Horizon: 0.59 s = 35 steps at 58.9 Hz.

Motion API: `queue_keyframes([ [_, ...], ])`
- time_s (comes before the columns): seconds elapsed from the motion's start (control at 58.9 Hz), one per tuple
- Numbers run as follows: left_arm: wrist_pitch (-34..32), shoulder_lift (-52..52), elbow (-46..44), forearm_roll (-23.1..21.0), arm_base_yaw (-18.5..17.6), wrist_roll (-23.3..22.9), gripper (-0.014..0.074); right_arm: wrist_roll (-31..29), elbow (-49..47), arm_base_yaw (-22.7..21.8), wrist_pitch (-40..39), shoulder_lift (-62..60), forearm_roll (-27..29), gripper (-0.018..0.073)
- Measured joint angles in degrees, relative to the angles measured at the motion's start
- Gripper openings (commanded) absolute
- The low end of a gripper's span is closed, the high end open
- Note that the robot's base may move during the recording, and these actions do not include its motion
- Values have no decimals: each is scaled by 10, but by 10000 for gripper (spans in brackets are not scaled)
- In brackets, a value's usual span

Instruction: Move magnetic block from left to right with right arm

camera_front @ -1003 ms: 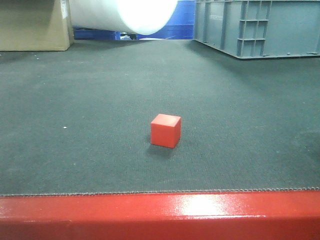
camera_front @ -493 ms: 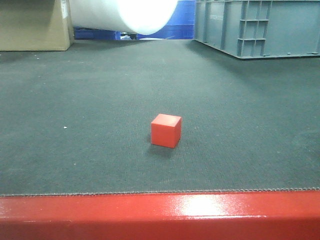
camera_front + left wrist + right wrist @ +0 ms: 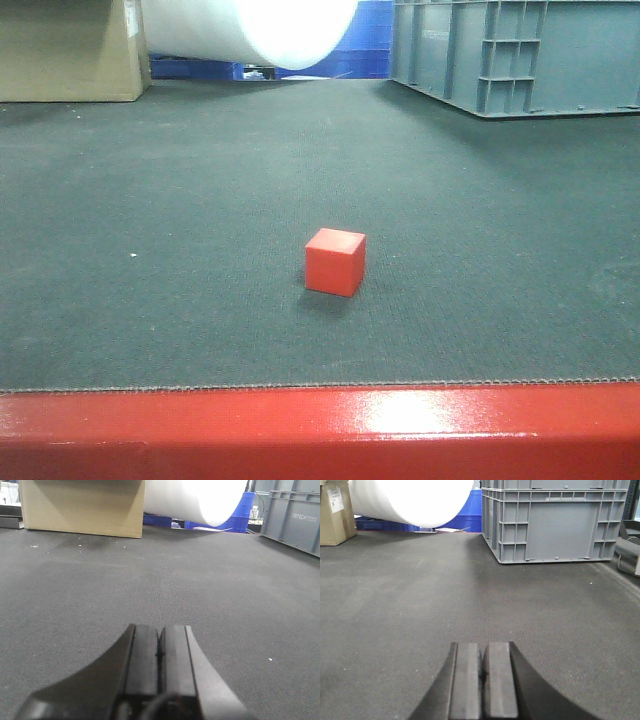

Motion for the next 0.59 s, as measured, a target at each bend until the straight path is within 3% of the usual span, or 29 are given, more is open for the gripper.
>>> queue_keyframes([
  [0.595, 0, 0, 0, 0, 0, 0, -116, 0, 35, 25, -9, -42, -3, 59],
])
